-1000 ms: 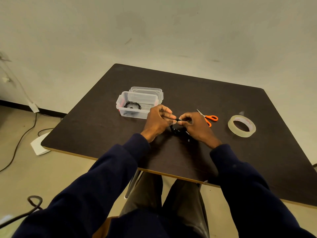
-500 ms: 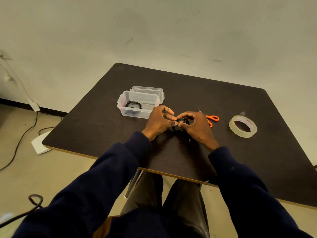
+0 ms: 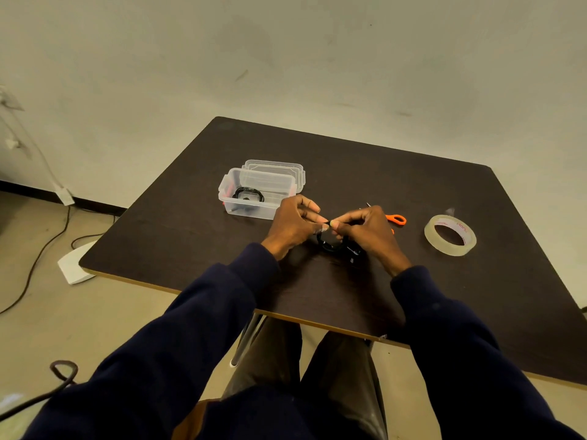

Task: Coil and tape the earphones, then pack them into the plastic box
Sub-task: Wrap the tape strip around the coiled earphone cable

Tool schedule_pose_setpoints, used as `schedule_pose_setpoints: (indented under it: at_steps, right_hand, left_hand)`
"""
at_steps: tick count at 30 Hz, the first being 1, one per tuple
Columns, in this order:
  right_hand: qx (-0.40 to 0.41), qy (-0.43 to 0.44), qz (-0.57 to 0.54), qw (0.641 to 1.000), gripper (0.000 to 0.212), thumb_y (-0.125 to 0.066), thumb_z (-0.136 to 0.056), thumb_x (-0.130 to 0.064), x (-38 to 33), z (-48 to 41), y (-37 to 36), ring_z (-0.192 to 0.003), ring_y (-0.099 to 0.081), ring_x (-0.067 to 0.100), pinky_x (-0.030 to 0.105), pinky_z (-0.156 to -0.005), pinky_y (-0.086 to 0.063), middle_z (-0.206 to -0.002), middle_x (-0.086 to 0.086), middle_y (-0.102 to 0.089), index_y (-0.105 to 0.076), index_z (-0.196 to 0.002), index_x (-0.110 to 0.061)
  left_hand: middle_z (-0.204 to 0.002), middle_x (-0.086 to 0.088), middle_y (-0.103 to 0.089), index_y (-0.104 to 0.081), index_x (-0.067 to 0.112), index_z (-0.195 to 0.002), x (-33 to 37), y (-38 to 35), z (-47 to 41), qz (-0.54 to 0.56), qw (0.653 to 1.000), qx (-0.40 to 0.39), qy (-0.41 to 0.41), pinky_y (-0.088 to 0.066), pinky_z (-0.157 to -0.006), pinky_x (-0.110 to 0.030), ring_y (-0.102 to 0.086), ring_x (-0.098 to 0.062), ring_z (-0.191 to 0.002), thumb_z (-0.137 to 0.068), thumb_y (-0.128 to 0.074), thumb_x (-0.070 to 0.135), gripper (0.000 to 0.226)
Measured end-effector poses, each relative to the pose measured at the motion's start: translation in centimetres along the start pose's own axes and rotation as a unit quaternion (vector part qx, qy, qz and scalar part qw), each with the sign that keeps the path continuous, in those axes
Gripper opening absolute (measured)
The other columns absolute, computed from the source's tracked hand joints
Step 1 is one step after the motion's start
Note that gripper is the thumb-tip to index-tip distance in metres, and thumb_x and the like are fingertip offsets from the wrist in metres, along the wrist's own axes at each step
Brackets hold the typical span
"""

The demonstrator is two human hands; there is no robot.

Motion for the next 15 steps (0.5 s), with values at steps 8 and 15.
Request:
schedule_pose_setpoints:
  at_steps: [8, 15]
  right_hand:
    - [-0.058, -0.031, -0.024, 0.998, 0.026, -0.049, -0.107, -0.009, -0.1, 0.3, 0.4, -0.087, -0.075, 0.007, 0.019, -0.072, -0.06, -0.101, 0.005, -0.077, -0.069, -0.122, -0.01]
    - [-0.022, 0.066, 0.131, 0.989, 0.011, -0.075, -0.092, -0.014, -1.8, -0.4, 0.2, -0.075, -0.073, 0.007, 0.025, -0.072, -0.06, -0.082, -0.006, -0.078, -0.08, -0.097, -0.022]
  left_hand:
    - [-0.097, -0.018, -0.077, -0.062, 0.006, -0.107, -0.5, 0.3, 0.1, 0.049, 0.998, 0.007, 0.033, -0.063, -0.075, -0.03, -0.076, -0.021, -0.084, -0.082, -0.081, -0.008, 0.034]
    - [-0.097, -0.015, -0.076, -0.063, 0.0, -0.112, -0.2, 0.7, 1.0, 0.121, 0.992, -0.001, 0.04, -0.063, -0.07, -0.025, -0.076, -0.015, -0.08, -0.084, -0.077, -0.009, 0.033]
Point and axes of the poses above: each hand's wrist, its own z-axis away from the middle knuckle, its own y-axis out of the back of the hand, x = y × z, the point moved 5 cm from there along -z, towards the middle knuckle
